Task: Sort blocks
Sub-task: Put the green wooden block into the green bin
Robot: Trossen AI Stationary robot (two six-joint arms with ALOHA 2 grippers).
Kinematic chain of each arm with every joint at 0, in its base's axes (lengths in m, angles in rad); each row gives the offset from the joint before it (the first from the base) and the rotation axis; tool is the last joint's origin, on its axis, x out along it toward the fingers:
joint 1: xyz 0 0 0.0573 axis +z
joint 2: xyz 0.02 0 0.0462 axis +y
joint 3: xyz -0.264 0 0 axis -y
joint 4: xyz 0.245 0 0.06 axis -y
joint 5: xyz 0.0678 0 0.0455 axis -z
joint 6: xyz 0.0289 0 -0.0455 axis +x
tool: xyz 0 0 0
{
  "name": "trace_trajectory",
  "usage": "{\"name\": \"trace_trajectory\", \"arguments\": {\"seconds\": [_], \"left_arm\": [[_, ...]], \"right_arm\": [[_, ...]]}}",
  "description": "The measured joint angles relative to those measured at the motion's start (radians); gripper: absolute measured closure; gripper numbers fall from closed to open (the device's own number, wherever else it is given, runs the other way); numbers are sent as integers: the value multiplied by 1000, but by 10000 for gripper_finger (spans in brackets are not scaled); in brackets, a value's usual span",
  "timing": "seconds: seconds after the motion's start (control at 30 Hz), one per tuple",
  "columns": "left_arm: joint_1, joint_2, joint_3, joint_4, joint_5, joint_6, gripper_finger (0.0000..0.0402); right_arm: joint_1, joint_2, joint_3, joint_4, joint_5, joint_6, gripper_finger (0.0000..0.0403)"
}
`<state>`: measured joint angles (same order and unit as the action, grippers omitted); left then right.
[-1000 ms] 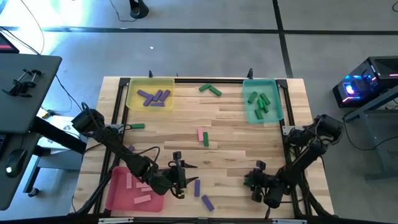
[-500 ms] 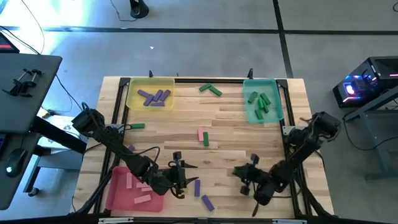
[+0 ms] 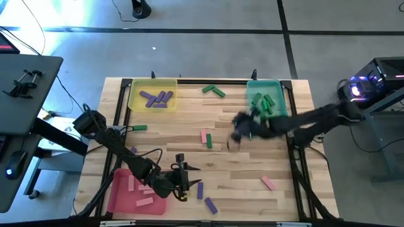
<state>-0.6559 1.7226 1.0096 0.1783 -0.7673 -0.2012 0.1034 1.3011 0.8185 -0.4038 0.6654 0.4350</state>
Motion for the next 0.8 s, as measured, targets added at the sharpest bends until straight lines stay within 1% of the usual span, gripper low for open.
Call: {"name": "trace_trajectory", "arguments": {"seconds": [0.07, 0.17, 0.33, 0.43, 0.5, 0.6, 0.67, 0.8], "left_arm": [[0, 0, 0, 0, 1, -6, 218], [0, 0, 0, 0, 15, -14, 218], [0, 0, 0, 1, 26, -23, 218], [0, 0, 0, 1, 26, -23, 218], [0, 0, 0, 1, 26, -23, 218], [1, 0, 0, 2, 26, -23, 218], [3, 0, 0, 2, 26, -23, 218], [8, 0, 0, 1, 26, -23, 218]], "right_arm": [[-147, -25, 0, -78, -63, -19, 324], [-345, -30, -3, -192, -117, -33, 324], [-615, -29, -105, -198, -190, -63, 324], [-744, -29, -174, -180, -238, -78, 324], [-807, -29, -213, -163, -256, -84, 324], [-867, -33, -263, -64, -284, -105, 324], [-890, -33, -291, 9, -315, -122, 324], [-902, -33, -320, 92, -323, -125, 324]]}}
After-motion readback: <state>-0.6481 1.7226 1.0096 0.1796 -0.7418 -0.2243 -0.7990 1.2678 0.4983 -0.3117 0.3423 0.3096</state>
